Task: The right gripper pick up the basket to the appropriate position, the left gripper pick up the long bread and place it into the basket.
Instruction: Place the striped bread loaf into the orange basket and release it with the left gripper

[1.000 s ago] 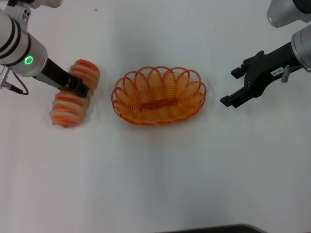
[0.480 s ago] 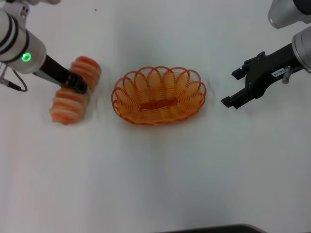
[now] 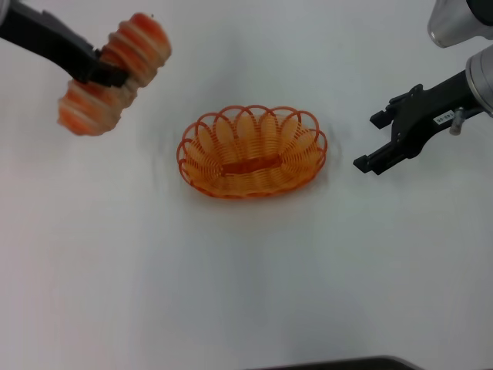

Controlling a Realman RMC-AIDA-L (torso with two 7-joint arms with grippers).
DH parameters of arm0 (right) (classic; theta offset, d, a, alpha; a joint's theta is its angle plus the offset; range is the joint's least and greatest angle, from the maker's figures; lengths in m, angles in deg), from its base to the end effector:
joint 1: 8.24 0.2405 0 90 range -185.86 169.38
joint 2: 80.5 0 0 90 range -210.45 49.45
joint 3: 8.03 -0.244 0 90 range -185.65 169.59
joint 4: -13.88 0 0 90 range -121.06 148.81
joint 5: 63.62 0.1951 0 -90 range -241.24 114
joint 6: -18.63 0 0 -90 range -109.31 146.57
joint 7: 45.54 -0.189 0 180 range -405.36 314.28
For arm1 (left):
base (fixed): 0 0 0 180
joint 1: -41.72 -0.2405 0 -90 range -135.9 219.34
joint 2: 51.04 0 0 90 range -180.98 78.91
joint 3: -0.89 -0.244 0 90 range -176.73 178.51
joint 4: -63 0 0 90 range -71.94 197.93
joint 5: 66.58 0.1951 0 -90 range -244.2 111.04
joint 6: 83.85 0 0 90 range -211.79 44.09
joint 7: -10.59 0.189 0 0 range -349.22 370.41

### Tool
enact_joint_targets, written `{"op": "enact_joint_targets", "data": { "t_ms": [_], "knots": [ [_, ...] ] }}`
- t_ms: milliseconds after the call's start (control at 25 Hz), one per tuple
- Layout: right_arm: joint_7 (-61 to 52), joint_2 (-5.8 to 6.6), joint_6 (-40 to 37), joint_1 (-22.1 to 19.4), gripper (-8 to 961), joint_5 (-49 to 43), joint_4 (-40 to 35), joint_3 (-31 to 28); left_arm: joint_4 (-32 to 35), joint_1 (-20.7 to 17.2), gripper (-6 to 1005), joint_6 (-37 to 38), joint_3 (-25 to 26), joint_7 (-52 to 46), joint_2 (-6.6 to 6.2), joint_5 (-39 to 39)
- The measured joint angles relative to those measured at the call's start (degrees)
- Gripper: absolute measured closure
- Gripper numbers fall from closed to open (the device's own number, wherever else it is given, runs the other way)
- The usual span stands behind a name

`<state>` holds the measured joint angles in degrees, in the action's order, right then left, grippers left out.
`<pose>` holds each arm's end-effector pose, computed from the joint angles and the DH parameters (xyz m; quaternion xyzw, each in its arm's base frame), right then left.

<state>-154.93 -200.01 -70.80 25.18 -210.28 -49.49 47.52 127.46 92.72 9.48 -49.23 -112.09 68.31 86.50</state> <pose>0.2530 0.3414 -0.0154 -0.9559 0.2418 -0.1088 0.1263 -0.1606 0.3994 0.0028 -0.9517 -0.2409 0.1000 0.1620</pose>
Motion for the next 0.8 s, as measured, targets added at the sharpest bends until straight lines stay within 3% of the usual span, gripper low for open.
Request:
{"op": "enact_joint_targets", "data": {
  "t_ms": [200,400,520,800],
  "knots": [
    [-0.02,0.07,-0.09,-0.12,9,-0.08,-0.08,0.00,4.94,0.08,675,5.98,-1.46,7.31,0.21,-7.39],
    [0.02,0.07,0.01,-0.07,8,-0.12,-0.07,-0.03,5.54,0.33,711,6.66,-11.88,11.83,3.40,-8.22],
    [0.08,0.02,0.39,0.03,8,-0.12,-0.01,-0.01,5.16,-0.25,732,3.78,-18.47,12.94,4.87,-8.69],
    [-0.11,-0.05,0.51,0.48,8,-0.12,0.01,0.01,-0.71,-0.20,752,-7.53,-27.55,13.16,4.98,-12.43]
  ]
}}
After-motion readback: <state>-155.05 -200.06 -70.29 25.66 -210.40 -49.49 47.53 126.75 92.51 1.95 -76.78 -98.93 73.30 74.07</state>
